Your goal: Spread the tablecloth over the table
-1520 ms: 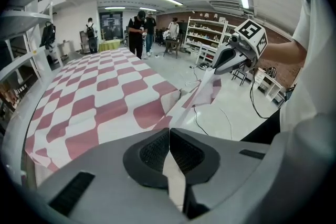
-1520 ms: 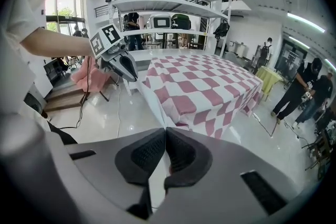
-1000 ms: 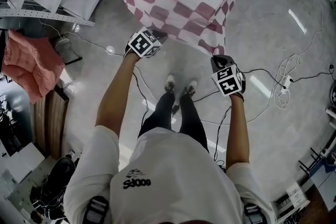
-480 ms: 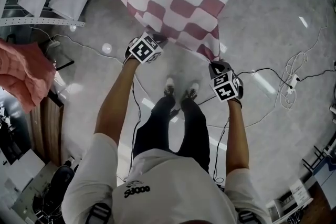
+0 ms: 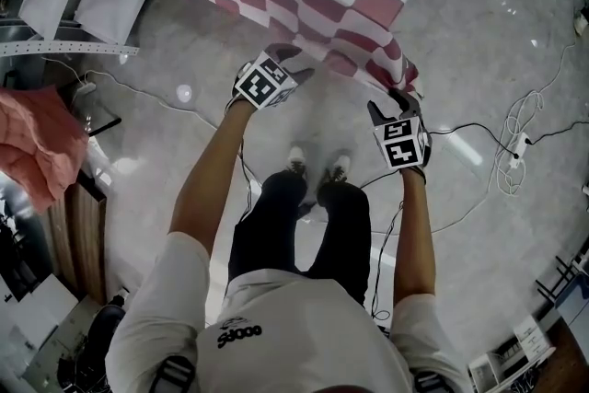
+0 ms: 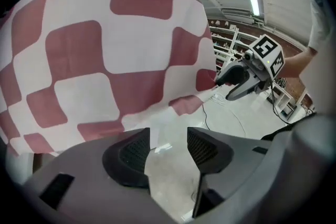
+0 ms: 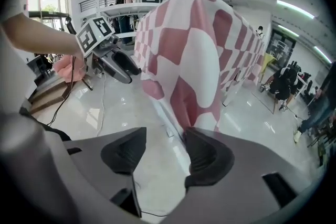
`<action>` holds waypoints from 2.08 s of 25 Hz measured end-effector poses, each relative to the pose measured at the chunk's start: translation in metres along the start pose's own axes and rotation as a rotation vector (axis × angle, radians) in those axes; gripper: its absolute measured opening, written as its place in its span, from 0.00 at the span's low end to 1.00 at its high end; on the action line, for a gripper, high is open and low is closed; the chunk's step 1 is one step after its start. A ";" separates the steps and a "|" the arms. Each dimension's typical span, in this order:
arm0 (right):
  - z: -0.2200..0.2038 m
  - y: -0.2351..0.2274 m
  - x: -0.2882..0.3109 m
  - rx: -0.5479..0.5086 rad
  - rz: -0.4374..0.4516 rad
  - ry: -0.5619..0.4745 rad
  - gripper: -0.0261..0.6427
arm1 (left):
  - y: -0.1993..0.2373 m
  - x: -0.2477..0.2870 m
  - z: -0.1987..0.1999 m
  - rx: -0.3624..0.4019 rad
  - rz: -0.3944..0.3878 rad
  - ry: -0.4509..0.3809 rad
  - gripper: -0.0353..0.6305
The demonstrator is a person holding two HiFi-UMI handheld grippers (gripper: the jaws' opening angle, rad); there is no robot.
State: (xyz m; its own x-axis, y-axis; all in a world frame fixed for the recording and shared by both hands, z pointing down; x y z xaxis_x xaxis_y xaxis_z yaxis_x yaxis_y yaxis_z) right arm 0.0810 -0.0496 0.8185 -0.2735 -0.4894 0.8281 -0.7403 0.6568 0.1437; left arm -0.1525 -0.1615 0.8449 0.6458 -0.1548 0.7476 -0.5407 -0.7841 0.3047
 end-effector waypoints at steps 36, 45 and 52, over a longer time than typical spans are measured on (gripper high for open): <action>0.205 -0.046 -0.402 -0.006 -0.327 -0.432 0.32 | -0.183 -0.358 0.211 0.073 0.119 -0.562 0.13; 0.249 -0.042 -0.463 -0.038 -0.395 -0.612 0.10 | -0.219 -0.429 0.245 0.159 0.182 -0.694 0.10; 0.278 -0.044 -0.494 -0.093 -0.450 -0.687 0.07 | -0.230 -0.468 0.265 0.202 0.224 -0.783 0.10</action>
State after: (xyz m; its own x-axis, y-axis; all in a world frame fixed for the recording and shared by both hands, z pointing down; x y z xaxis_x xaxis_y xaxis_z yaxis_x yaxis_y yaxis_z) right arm 0.0780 0.0038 0.2522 -0.2996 -0.9389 0.1695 -0.8230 0.3442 0.4518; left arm -0.1876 -0.0677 0.2683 0.7626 -0.6338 0.1295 -0.6419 -0.7662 0.0302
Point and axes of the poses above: the fingertips, and each gripper's own axes: x forward along the fingers, y to its left, z out of its top, the point moved 9 cm from there along -x, backward along the fingers, and after that the axes turned 11 degrees about -x, right-handed, at the moved point
